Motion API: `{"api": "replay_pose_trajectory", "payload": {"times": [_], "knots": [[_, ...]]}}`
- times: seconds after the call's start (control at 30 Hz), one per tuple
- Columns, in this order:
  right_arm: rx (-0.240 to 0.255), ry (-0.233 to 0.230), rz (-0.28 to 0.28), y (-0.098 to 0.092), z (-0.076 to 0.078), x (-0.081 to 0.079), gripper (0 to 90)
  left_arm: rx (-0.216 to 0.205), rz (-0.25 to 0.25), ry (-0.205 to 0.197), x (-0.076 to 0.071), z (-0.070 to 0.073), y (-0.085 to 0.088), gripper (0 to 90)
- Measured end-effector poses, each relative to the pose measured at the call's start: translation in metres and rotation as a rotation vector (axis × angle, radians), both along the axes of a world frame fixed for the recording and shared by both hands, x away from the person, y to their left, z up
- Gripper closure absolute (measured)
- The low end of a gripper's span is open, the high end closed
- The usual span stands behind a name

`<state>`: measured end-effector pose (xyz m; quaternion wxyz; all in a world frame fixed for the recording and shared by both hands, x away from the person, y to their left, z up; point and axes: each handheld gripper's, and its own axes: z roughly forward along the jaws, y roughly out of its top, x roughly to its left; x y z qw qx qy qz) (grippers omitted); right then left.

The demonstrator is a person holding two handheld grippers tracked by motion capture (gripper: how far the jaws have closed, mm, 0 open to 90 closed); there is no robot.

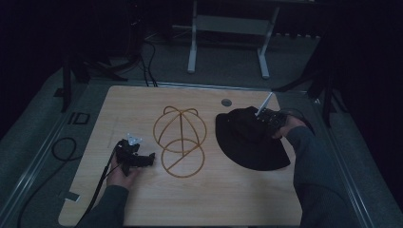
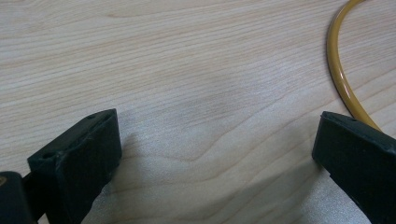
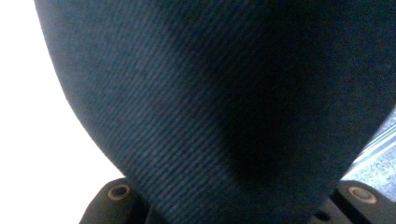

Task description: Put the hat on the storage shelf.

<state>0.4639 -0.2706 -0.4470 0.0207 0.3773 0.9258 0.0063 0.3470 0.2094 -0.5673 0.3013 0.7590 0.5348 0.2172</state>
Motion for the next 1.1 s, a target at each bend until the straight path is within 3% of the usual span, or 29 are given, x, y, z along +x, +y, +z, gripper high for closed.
{"api": "replay_pose_trajectory", "payload": {"times": [0.53,1.1], "knots": [[0.066,-0.010,0.077,0.010,0.016,-0.010,86.5,0.000,0.000,-0.002,0.000,0.000,0.000,1.5],[0.099,-0.033,0.124,0.017,0.036,-0.018,86.4,0.001,-0.001,0.000,0.000,0.000,0.000,1.5]]}}
